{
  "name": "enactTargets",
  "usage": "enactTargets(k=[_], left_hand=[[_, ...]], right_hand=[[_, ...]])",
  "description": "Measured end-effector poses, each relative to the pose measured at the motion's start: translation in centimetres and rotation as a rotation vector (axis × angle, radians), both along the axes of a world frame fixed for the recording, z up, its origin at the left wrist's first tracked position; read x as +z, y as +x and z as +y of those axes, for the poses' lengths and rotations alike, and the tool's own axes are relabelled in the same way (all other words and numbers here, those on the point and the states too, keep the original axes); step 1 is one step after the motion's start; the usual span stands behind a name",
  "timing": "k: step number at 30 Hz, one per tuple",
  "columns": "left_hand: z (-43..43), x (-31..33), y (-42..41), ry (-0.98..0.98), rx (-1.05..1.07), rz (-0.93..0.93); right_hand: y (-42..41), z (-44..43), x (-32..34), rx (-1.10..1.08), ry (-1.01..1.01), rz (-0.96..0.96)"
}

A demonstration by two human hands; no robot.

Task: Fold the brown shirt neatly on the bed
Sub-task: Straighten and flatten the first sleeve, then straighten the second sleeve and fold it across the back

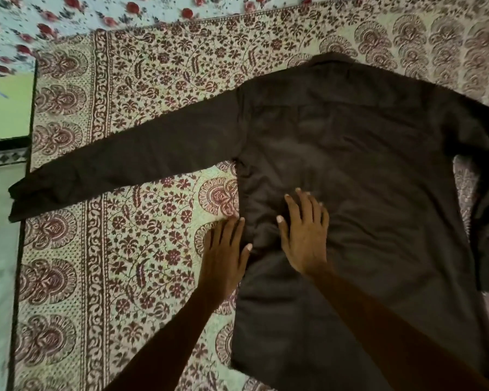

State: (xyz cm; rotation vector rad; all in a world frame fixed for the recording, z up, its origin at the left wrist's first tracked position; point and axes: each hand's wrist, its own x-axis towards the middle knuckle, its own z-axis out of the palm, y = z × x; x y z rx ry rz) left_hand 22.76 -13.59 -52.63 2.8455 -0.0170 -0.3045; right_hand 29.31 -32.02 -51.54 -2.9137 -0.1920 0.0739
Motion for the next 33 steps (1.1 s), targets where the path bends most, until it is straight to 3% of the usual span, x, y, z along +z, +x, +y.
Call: enactTargets(k=[3, 7, 12, 20, 23, 26, 29, 33], left_hand=[[-1.3, 0.9, -4.5, -0.084, 0.106, -0.021], [-3.2, 1.5, -8.7, -0.1, 0.266, 0.049], [-4.3, 2.2, -11.6, -0.25, 0.43, 0.095], [-3.7, 3.8, -17.2, -0.052, 0.37, 0.279], [-4.1, 5.2, -18.3, -0.048, 0.381, 0.218], [-6.0, 5.9, -18.4, 0.019, 0.027, 0.131], [-9.4, 6.9, -17.9, 0.044, -0.323, 0.186], [-12.0, 7.4, -17.9, 0.234, -0.333, 0.453]], right_hand=[[-6.3, -1.2, 0.4, 0.071, -0.007, 0.037], [-14.1, -3.4, -0.2, 0.25, -0.113, 0.238], [-19.3, -4.9, -0.6, 0.321, -0.124, 0.28], [-25.1, -4.3, 0.0, 0.309, -0.116, 0.293], [-26.2, -5.2, 1.3, 0.322, -0.024, 0.305], [-25.2, -8.2, 3.1, 0.102, 0.104, 0.227], [-23.8, -13.9, 4.4, -0.234, 0.021, 0.249], [-23.5, -22.8, 5.5, -0.712, -0.14, 0.399]])
